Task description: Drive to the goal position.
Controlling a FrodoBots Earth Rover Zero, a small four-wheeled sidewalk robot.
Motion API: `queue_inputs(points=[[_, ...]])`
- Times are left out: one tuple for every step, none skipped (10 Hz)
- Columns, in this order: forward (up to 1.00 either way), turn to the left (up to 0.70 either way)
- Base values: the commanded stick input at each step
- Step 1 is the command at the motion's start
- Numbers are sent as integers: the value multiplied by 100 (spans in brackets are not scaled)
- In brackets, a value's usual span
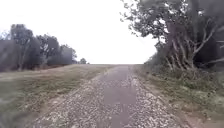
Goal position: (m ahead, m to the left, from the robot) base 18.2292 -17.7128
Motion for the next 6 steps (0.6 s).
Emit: queue_inputs(points=[[60, -14], [60, -14], [60, -6], [60, 1], [60, 1], [60, 1]])
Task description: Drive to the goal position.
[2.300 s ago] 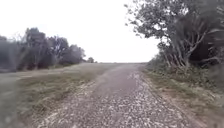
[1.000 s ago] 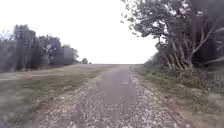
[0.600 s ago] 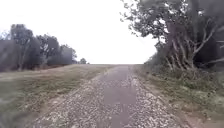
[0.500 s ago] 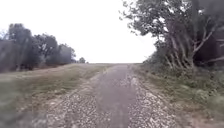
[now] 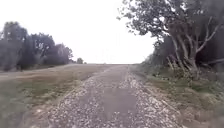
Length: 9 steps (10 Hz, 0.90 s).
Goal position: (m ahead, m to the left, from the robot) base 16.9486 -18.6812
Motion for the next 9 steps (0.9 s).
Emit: queue_inputs(points=[[60, 1], [60, 1], [60, 1], [60, 1], [60, 1], [60, 1], [60, 1], [60, 1], [60, -11]])
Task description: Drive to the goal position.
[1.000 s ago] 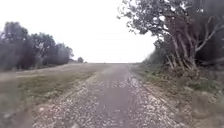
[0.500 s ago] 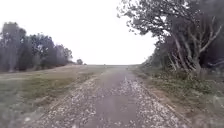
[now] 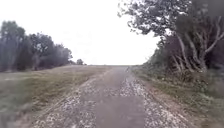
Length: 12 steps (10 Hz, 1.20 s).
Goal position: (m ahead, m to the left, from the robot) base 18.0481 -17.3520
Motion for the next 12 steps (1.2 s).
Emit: queue_inputs(points=[[60, -5], [60, -1], [60, -3], [60, -12], [60, -14], [60, -11], [60, -3], [60, 1], [60, 1], [60, 1], [60, 1], [60, 1]])
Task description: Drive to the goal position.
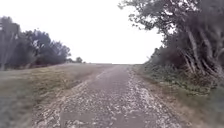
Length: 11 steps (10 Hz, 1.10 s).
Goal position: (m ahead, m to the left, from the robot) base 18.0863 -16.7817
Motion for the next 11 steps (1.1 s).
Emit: queue_inputs(points=[[60, 1], [60, 1], [60, 1], [60, 1], [60, 1], [60, 1], [60, 1], [60, 1], [60, 1], [60, 1], [60, 1]])
